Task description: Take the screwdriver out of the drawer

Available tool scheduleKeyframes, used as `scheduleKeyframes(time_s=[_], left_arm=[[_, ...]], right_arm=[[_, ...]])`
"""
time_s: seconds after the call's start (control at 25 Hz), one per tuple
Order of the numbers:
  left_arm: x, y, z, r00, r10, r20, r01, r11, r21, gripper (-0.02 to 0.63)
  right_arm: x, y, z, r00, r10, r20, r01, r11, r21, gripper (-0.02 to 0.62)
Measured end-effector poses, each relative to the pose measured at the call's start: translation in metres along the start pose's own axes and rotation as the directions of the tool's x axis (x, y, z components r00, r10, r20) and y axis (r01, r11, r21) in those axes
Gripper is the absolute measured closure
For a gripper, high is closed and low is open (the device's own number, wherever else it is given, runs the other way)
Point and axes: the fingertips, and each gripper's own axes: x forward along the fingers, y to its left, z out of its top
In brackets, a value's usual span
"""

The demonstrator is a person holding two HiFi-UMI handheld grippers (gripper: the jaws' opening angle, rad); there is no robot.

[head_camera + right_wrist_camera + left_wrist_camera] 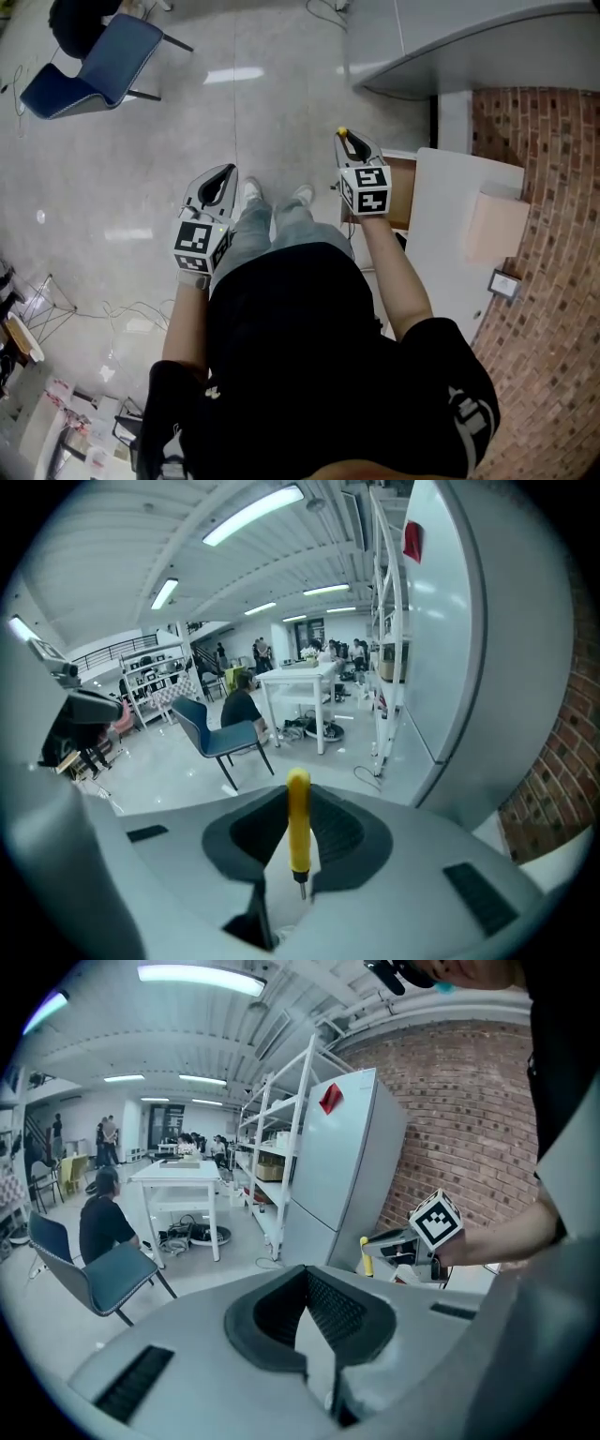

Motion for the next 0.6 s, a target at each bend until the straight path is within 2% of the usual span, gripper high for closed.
scheduleKeyframes(time_s=[0.24, 0.6], left_arm=[[-0.009, 0.013, 0.033, 0.997, 0.023, 0.078, -0.023, 1.000, 0.001, 0.603], [-0.028, 0.026, 0.086, 0.982, 0.055, 0.179, -0.060, 0.998, 0.019, 0.603]], right_arm=[[-0.031, 0.016, 0.061, 0.991, 0.062, 0.122, -0.063, 0.998, 0.002, 0.515], [-0.075, 0.038, 0.138, 0.952, 0.133, 0.277, -0.124, 0.991, -0.050, 0.515]])
